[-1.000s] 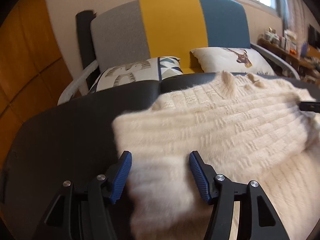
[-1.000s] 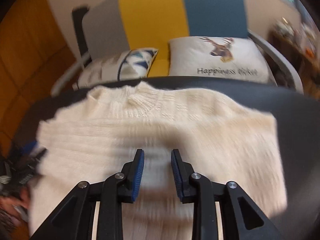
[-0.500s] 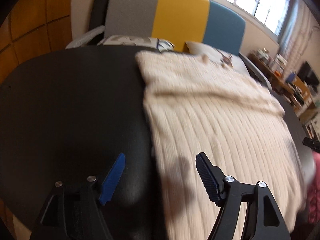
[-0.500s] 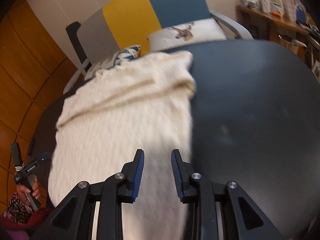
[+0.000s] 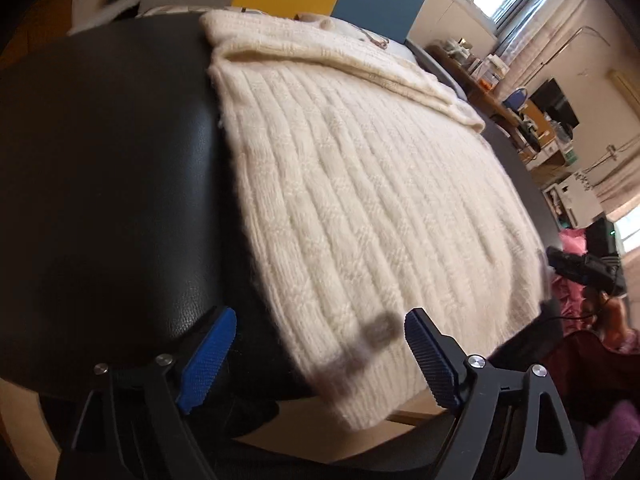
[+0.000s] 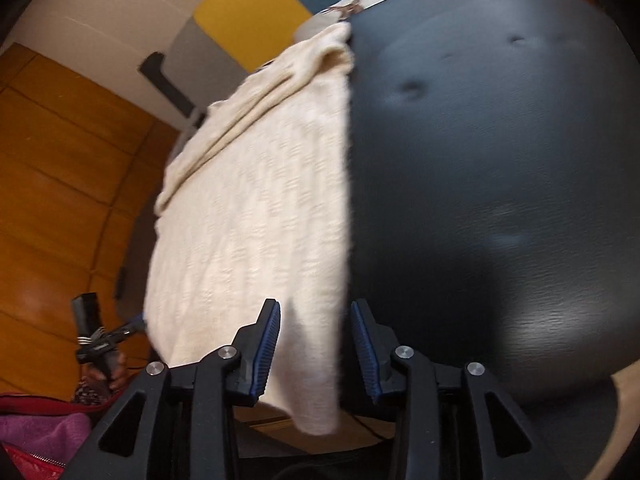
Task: Fold clothes
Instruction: 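Grasp the sweater hem edge with both grippers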
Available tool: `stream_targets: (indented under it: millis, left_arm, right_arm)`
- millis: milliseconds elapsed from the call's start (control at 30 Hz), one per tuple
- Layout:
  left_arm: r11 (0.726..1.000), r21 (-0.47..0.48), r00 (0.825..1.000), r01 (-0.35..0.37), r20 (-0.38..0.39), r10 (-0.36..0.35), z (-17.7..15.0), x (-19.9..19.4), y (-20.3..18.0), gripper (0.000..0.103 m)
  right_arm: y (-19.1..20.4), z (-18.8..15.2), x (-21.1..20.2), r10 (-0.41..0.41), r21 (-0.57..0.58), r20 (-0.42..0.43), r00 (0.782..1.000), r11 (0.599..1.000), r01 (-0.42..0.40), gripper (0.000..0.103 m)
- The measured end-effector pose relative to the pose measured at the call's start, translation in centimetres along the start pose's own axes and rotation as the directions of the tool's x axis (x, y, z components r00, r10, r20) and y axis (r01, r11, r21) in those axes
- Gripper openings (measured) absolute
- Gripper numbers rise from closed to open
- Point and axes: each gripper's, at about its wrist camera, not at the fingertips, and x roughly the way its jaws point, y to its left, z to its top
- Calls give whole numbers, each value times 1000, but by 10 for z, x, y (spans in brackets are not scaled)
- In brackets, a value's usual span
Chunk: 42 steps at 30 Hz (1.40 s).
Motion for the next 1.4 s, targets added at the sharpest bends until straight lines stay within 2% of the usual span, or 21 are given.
stream_targets:
  millis: [233, 433, 567, 700, 900, 1100, 1200, 1300, 1333, 1367, 1400]
  left_arm:
    - [1000, -22, 1000, -1, 9, 1, -9, 2, -7, 88]
    - [987, -126, 993, 105, 61, -98, -14, -2, 7, 87]
    - [983, -133, 988, 129, 98, -116, -19, -9, 3, 73]
    - [983, -112, 987, 144, 82, -135, -14, -4, -2, 71]
    - [970, -109, 976, 216, 46, -212, -18, 0, -9, 71]
    - [962, -155, 974, 227, 36, -224, -16, 3, -7, 70]
    - [970, -150, 982, 189, 19, -188, -15, 5, -9, 70]
    - [988, -108, 994, 113, 3, -114, -16, 6, -16, 57]
    - [990, -104, 996, 90, -1, -91, -16, 5, -15, 46]
    - [993, -102, 998, 61, -6, -62, -15, 4, -13, 24]
    - [993, -102, 998, 62, -11, -63, -14, 4, -9, 11]
  right_arm:
    - [17, 2, 24, 92, -27, -33, 995, 995, -93, 37]
    - [17, -1, 30, 146, -16, -42, 988, 989, -147, 37]
    - [13, -2, 30, 177, 12, -20, 984, 984, -177, 37]
    - [15, -3, 30, 185, -7, -15, 983, 983, -185, 37]
    - [17, -5, 35, 219, -11, -64, 974, 975, -220, 37]
    - [17, -5, 38, 231, 6, -70, 970, 973, -231, 37]
    - [18, -4, 39, 224, -3, -67, 972, 974, -225, 37]
    - [29, -5, 41, 153, -66, -80, 985, 985, -159, 23]
    - [34, -4, 43, 129, -93, -90, 988, 986, -137, 17]
    - [38, -4, 44, 112, -107, -99, 989, 987, -123, 15]
    - [40, -4, 45, 99, -114, -107, 989, 987, -111, 14]
